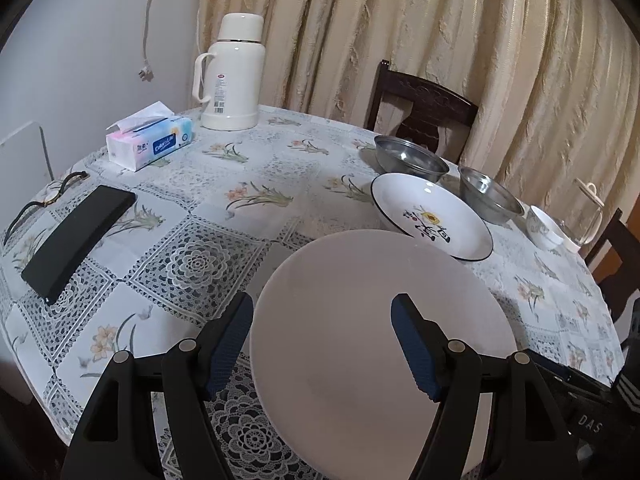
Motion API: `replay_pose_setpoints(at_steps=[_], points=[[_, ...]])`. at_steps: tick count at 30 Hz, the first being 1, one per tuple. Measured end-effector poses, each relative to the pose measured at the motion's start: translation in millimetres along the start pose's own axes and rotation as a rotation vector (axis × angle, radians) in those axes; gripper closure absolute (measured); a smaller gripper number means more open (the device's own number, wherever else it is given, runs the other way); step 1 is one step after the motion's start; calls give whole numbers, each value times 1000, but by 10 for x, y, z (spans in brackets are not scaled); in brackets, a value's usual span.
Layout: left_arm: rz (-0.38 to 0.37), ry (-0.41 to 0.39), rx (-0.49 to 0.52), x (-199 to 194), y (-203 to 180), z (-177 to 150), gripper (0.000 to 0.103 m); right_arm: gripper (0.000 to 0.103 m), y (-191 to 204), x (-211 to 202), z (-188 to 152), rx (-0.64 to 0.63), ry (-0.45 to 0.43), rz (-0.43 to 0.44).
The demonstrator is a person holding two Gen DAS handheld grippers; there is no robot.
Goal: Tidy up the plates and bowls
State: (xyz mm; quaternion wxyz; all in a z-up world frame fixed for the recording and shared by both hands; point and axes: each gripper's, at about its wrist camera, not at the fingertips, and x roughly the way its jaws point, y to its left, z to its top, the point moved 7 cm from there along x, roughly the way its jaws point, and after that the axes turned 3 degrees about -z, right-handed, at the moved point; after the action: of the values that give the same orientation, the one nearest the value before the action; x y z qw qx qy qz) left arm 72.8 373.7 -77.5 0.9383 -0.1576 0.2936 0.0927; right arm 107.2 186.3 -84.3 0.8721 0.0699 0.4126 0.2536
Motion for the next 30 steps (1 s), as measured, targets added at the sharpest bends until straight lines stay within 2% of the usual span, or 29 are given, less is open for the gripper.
replay_pose_setpoints(at_steps=[10, 23, 30], points=[[-10, 46, 4, 80, -61, 50, 31, 46, -93, -16, 35, 54, 8, 9], [-153, 123, 40, 227, -402, 402, 31, 43, -330, -128, 348, 108, -22, -18], [-156, 165, 15, 451, -367, 642, 31, 42, -449, -40, 510, 117, -3, -37]])
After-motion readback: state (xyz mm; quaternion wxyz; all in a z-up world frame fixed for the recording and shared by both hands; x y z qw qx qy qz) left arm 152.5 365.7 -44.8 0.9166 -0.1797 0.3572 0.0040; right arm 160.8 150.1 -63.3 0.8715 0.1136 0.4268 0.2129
